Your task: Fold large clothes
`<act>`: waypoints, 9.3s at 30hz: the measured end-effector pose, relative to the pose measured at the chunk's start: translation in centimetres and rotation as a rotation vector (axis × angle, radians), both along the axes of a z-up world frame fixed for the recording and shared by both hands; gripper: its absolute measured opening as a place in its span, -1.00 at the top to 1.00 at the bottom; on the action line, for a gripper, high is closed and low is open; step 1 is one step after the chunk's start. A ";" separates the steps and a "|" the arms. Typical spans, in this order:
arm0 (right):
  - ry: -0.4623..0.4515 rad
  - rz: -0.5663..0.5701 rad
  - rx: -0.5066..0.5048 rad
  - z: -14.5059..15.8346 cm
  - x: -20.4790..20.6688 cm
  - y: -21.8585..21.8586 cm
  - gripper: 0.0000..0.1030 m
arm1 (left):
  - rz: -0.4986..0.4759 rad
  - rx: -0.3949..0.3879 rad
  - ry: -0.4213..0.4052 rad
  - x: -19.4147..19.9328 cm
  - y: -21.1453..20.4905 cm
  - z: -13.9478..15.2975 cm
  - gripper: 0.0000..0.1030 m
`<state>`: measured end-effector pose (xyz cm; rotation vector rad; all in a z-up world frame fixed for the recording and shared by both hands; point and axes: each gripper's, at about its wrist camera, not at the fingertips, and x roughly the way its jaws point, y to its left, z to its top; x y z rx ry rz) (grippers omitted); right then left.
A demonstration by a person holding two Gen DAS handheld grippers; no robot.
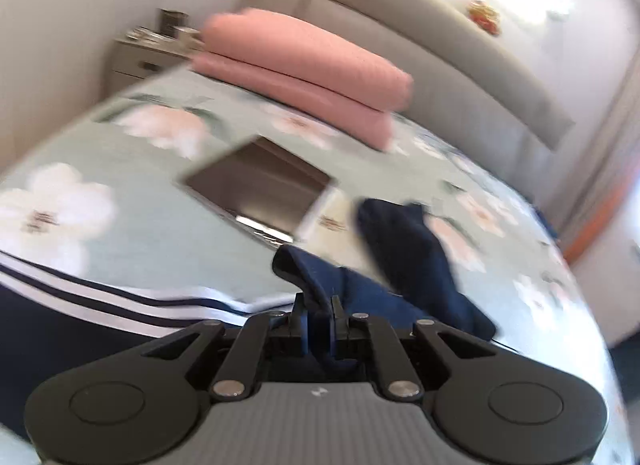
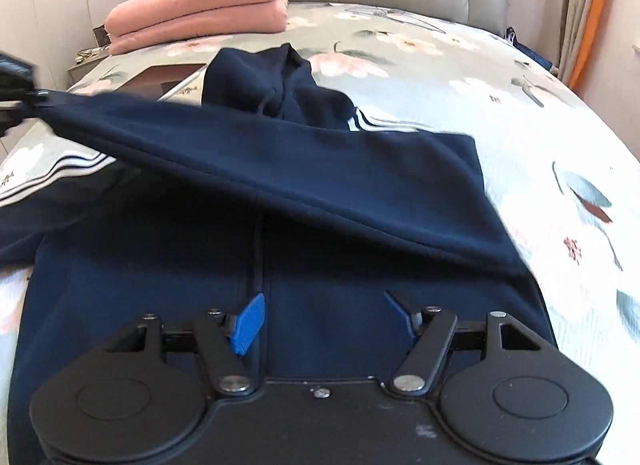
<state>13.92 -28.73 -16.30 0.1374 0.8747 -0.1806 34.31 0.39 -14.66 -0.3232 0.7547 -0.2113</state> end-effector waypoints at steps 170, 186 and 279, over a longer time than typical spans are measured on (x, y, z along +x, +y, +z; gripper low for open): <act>0.003 0.004 -0.093 -5.8 9.6 -13.3 1.00 | -0.244 0.308 0.013 -6.6 -11.8 -8.0 0.24; -0.272 0.310 0.115 0.4 25.6 -10.6 0.26 | -0.306 0.342 -0.208 -10.0 -13.9 -11.9 -0.87; 0.176 0.369 0.131 -2.9 -6.1 -4.1 0.11 | -0.245 0.138 0.144 -26.9 -7.0 -5.3 0.80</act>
